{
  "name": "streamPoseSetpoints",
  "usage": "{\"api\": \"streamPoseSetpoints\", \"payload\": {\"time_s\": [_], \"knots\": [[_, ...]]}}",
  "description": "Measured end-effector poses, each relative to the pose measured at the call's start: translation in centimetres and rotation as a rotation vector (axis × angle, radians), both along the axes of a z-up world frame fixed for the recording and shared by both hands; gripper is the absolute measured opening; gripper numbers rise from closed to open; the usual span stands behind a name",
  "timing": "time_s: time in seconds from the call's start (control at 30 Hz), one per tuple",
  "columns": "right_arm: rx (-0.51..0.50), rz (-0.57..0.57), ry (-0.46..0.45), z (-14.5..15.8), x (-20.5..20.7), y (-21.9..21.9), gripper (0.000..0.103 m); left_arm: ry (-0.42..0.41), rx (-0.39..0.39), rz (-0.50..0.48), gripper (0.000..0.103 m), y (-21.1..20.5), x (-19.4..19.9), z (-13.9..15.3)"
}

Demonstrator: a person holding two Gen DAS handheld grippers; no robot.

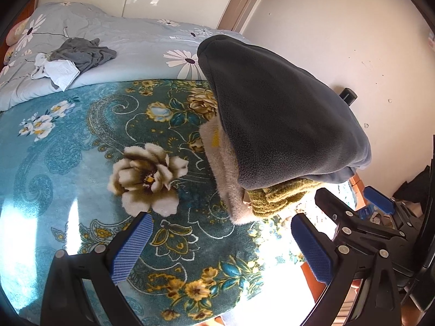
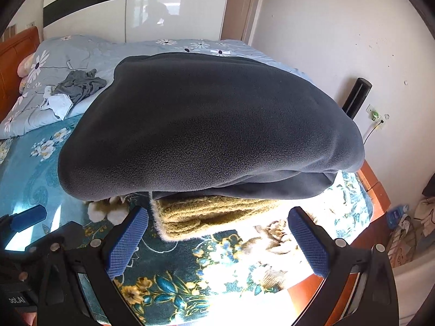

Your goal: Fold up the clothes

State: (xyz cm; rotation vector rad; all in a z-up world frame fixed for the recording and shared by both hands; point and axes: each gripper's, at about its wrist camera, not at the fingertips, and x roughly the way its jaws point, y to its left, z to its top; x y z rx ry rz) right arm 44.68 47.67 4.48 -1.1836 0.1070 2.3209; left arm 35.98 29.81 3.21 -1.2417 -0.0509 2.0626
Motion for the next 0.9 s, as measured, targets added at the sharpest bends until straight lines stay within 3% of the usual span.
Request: {"api": "streamPoseSetpoints", "payload": {"time_s": [0.3, 0.9], "knots": [[-0.006, -0.030, -0.022, -0.3, 0.6, -0.3, 0.103, 0.014, 0.012, -0.013, 0.103, -0.2, 0.1, -0.1], [0.006, -0.035, -0.042, 0.0, -0.8, -1.3, 0.103, -0.048, 0.086, 0.025, 0.103, -1.6, -1.0, -0.7]]}}
